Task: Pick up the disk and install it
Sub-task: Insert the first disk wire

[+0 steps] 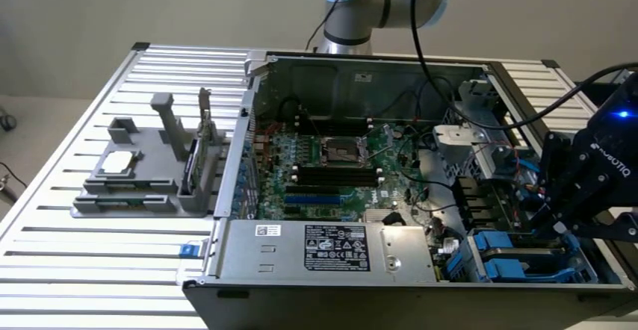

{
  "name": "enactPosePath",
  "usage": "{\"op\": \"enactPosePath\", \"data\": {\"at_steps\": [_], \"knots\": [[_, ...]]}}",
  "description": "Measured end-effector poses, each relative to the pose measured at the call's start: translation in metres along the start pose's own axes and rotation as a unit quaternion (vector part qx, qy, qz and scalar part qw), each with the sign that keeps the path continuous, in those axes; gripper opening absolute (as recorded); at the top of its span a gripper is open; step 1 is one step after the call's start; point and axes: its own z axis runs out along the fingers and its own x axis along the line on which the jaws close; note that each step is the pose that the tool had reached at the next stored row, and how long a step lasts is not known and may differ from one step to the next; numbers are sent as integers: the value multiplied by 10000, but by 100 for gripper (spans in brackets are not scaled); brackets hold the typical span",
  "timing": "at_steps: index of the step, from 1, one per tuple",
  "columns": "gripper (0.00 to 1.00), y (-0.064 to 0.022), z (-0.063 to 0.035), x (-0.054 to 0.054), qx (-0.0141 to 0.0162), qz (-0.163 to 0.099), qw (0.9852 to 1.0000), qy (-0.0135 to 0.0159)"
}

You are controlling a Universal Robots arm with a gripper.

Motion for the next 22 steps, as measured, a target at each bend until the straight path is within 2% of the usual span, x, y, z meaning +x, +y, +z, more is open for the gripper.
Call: {"op": "enactPosePath", "data": {"at_steps": [2, 7, 10, 15, 18, 22], "knots": [[16, 1, 1, 1, 11, 15, 10000, -18], [16, 2, 4, 24, 15, 31, 10000, -25], [16, 4, 7, 41, 17, 55, 10000, -40], [16, 7, 11, 46, 22, 112, 9999, -95], [16, 10, 11, 54, 26, 161, 9998, -139], [16, 13, 20, 72, 29, 197, 9996, -174]]}}
